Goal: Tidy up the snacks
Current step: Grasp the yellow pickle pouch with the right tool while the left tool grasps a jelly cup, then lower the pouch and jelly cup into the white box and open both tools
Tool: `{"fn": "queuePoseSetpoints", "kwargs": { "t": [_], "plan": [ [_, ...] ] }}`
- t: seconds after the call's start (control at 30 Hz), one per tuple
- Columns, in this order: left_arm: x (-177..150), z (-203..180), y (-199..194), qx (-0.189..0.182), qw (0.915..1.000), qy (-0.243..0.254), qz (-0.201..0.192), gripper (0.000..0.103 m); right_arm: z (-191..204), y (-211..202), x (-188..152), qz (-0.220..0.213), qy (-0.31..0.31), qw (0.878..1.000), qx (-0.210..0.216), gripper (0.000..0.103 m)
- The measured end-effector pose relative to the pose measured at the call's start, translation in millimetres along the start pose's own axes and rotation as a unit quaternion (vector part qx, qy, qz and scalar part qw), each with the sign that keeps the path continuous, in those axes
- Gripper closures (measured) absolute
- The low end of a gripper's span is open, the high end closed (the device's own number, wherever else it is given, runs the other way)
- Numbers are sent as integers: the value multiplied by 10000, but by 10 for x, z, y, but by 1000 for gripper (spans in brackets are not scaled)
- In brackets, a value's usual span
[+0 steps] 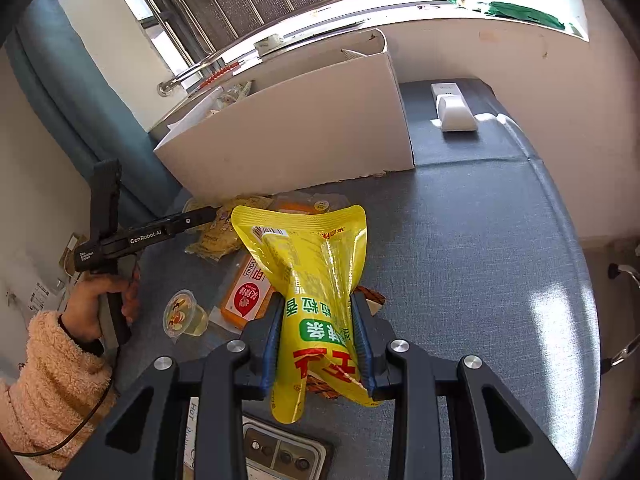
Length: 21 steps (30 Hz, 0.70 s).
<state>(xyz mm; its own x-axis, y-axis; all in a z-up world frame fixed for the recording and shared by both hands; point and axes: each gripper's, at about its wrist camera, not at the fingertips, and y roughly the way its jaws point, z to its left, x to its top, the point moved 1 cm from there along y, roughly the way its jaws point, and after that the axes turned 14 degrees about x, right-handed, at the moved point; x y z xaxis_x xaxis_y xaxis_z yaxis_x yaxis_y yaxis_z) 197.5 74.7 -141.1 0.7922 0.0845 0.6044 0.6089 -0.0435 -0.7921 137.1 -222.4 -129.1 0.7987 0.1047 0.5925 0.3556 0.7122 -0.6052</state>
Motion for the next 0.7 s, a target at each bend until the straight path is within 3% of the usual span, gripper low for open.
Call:
{"fn": "queuePoseSetpoints", "kwargs": {
  "t": [0.17,0.3,0.37,0.47,0.7],
  "plan": [
    [-23,-22,-173,199,9995,60,-256,69,11,18,-11,23,26,10000,40,68],
    [-60,20,-391,153,9988,-10,-475,69,48,26,2,14,-44,10000,70,68],
    [-84,6,-478,348,9977,143,-555,69,58,49,14,28,-60,9999,76,68],
    [-61,60,-716,95,9964,-116,-834,69,100,79,45,47,-90,9998,150,68],
    [323,-58,-1435,-76,9849,8,-1727,69,292,18,421,-232,-363,9986,310,68]
  ]
}}
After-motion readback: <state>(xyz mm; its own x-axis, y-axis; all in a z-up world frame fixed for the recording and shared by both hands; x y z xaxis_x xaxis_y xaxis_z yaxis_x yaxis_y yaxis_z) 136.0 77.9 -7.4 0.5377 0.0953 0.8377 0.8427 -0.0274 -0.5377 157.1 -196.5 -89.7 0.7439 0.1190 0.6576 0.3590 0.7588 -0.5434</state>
